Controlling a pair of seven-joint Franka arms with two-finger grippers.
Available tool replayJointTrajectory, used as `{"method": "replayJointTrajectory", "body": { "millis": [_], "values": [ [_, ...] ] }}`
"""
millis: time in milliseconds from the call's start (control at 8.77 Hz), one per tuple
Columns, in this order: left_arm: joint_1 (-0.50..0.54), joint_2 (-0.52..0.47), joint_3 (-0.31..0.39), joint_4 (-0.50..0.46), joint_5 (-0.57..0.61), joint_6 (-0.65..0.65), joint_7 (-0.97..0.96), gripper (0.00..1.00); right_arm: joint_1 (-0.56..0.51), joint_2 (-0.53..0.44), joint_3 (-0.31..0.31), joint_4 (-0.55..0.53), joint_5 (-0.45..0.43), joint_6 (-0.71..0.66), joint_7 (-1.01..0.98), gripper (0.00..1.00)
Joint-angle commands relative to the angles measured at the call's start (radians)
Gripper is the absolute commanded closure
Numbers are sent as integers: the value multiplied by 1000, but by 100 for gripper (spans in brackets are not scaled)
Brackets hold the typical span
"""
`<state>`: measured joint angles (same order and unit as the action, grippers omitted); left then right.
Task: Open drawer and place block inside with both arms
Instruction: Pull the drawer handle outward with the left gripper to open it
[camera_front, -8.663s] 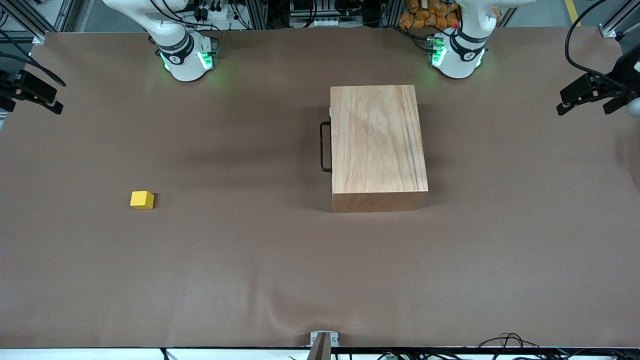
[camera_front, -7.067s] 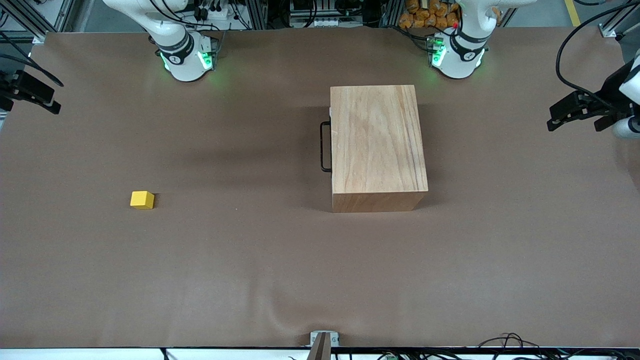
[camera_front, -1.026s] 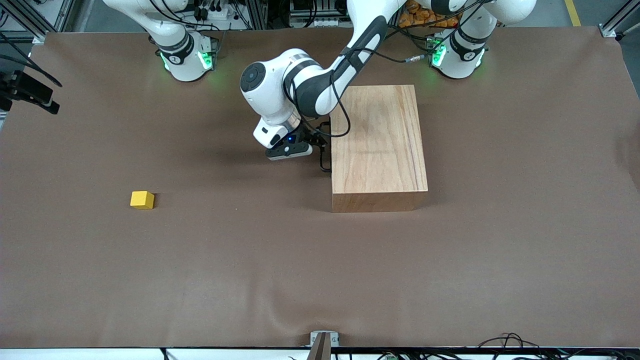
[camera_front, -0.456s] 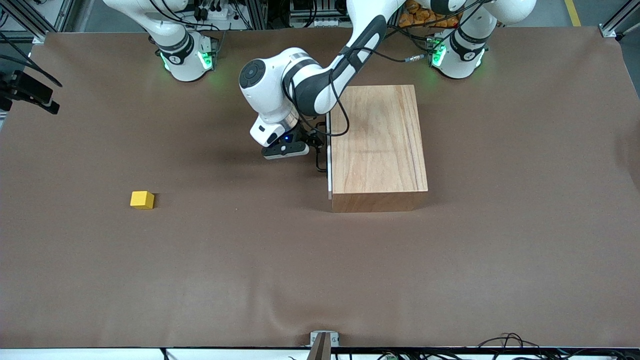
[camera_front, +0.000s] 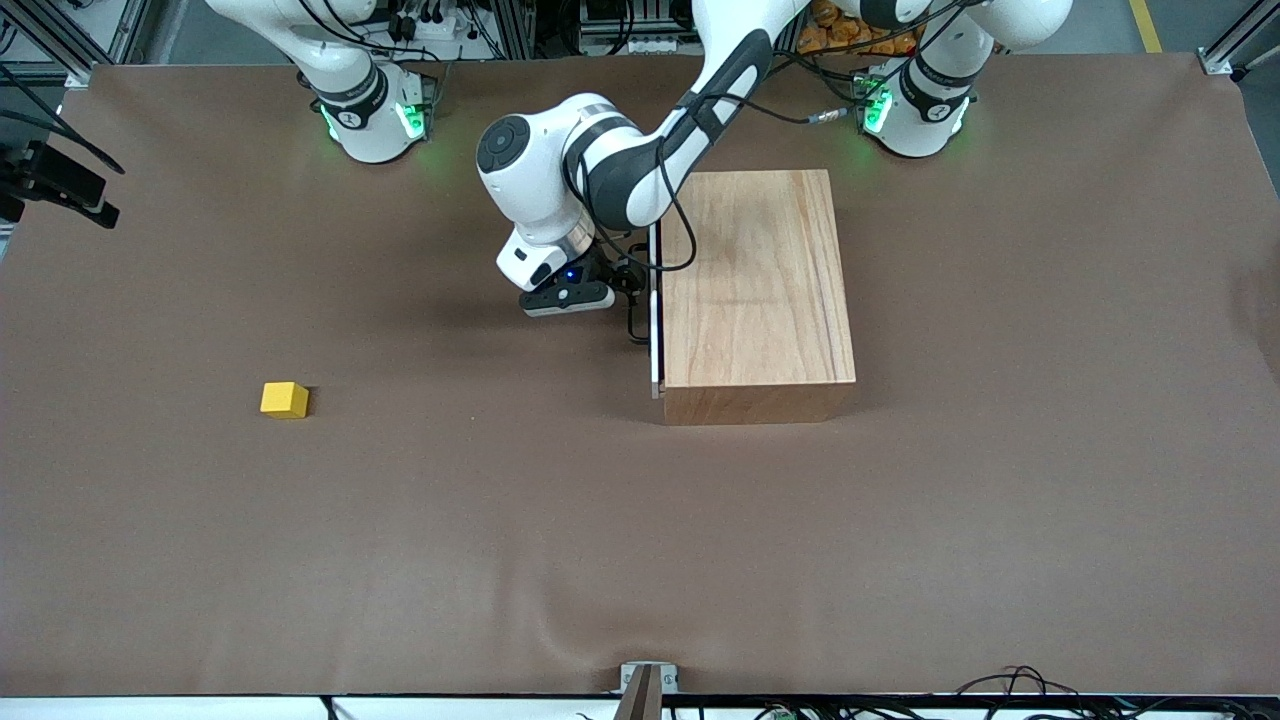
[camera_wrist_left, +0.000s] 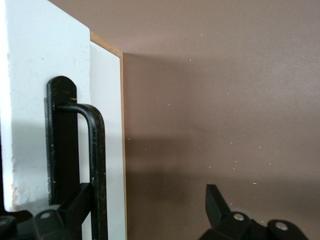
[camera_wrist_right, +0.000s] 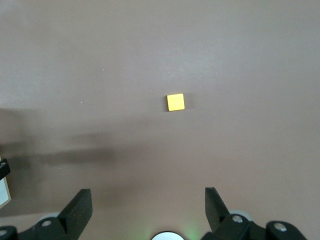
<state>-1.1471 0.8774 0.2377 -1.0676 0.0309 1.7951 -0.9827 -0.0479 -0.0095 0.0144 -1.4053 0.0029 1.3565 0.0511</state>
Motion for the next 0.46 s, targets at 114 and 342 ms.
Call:
{"method": "replayJointTrajectory", "body": {
  "millis": [114, 342],
  "values": [
    [3, 18, 5, 32, -34, 50, -1, 0, -13, 8, 9, 20, -1, -13, -7, 0],
    [4, 18, 6, 31, -52, 67, -1, 0, -13, 8, 9, 20, -1, -13, -8, 0]
  ]
}}
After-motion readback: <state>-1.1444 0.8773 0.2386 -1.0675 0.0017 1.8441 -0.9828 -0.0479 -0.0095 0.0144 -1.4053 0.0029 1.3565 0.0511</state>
